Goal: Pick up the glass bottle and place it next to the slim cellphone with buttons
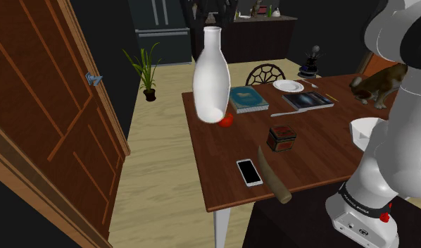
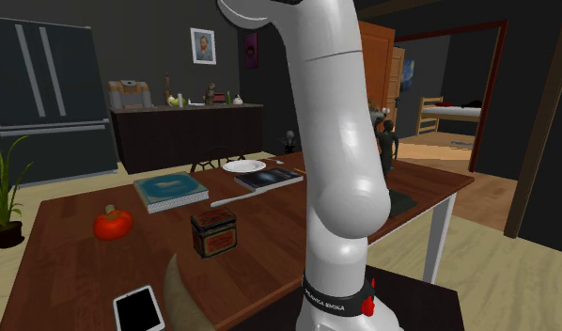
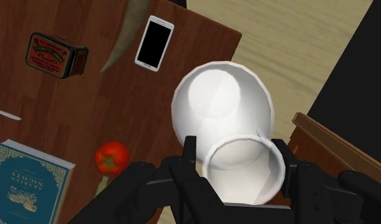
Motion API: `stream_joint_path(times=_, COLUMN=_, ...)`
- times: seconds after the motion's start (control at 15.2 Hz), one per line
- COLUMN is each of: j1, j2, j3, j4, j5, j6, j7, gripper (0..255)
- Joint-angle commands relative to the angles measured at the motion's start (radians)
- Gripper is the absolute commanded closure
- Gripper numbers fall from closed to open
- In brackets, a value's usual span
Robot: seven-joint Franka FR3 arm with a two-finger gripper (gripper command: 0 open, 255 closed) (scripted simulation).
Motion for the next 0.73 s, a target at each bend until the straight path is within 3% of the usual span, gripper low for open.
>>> stream_joint_path(times=0.0, j1=0.027, j2=0.041, j3=0.012, j4=0.032, j5=-0.014, j6=0.008, j7=0.034, gripper=255)
stream_joint_path(times=0.66, j1=-0.012, j2=-0.101, j3=-0.001, j4=-0.314, j5=0.033, j6=0.217, j7=0.007, gripper=255)
